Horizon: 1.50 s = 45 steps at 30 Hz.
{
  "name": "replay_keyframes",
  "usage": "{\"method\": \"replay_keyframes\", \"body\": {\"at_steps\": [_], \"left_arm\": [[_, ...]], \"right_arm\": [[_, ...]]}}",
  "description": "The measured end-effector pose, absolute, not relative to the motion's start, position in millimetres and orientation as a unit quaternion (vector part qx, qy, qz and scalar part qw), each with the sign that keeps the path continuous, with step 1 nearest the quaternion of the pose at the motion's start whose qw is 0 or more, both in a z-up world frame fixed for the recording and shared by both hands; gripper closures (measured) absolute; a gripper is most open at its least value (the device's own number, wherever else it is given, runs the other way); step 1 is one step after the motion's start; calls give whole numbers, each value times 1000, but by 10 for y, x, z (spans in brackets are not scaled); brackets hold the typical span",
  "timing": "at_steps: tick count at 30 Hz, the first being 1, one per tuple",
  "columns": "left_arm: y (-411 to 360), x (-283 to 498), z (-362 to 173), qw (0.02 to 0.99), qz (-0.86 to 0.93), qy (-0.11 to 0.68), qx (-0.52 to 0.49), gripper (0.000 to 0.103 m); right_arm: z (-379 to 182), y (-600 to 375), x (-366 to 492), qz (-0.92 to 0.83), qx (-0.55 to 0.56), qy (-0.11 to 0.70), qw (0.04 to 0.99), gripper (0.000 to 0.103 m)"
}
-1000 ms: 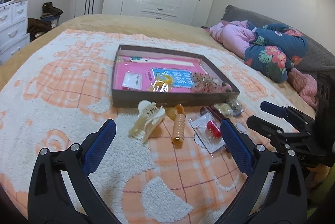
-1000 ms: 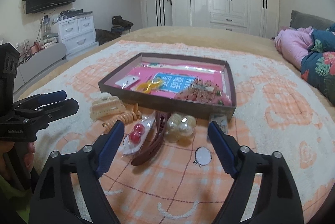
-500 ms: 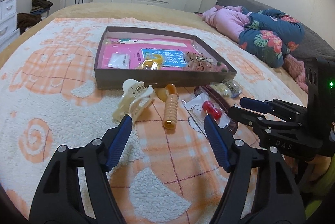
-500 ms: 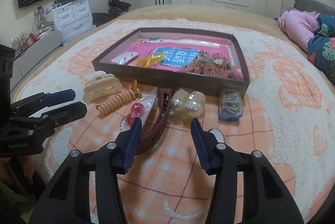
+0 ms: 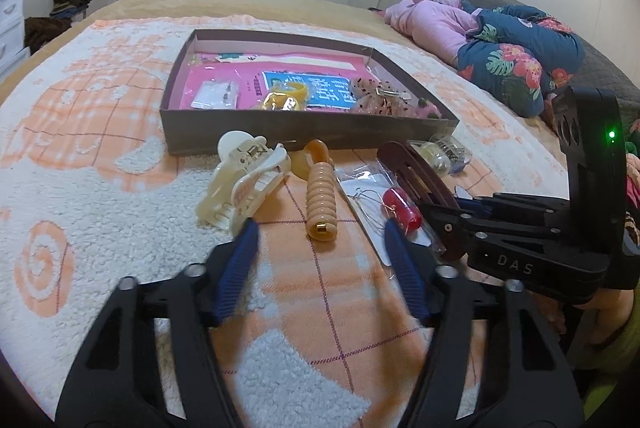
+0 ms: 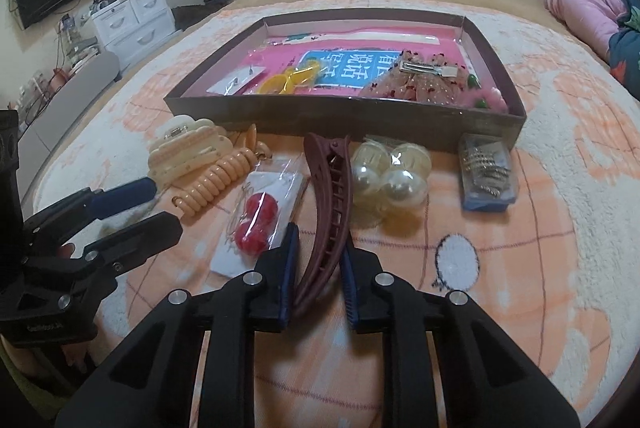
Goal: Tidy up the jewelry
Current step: 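Grasp the dark red claw clip with right tool while left tool grasps beige spiral hair tie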
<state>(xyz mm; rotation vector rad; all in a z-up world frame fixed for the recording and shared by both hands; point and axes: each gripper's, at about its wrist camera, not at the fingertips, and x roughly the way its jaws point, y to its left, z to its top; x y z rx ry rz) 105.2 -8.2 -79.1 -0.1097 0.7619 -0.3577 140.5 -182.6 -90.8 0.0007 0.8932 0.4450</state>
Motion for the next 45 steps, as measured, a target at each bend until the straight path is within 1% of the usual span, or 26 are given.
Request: {"method": "replay_keyframes", "body": {"at_steps": [2, 3, 4, 12, 18, 19, 20, 30, 38, 45], "left_arm": [[-104, 1086, -807, 909, -176, 373, -53, 66], [-120, 1111, -819, 908, -179, 376, -53, 69], [-136, 1124, -829, 907, -180, 377, -52, 72], [-213, 1343, -898, 904, -170, 390, -50, 72], [-191, 1443, -955, 897, -162, 407, -54, 85], [-183, 1448, -958, 897, -161, 408, -55, 90], [-180, 1444, -963, 896, -162, 409, -56, 92], [-174, 1269, -841, 902, -183, 387, -63, 92], [-167, 1124, -623, 911, -190, 359, -71, 92], [-252, 1161, -446, 917, -200, 339, -70, 92]], "right_arm": [[-911, -1854, 1422, 215, 4, 423, 880, 86], [-910, -1871, 1430, 215, 6, 422, 881, 89], [-909, -1891, 1429, 217, 10, 420, 881, 90], [-875, -1997, 1404, 222, 18, 405, 887, 92], [-796, -2074, 1353, 222, 20, 393, 892, 93], [-785, -2077, 1344, 222, 20, 391, 893, 93], [-778, -2084, 1342, 222, 21, 390, 893, 93], [-653, -2213, 1271, 214, 24, 372, 903, 93], [-586, -2386, 1236, 199, 26, 362, 910, 93], [-495, -2561, 1251, 184, 38, 352, 917, 93]]}}
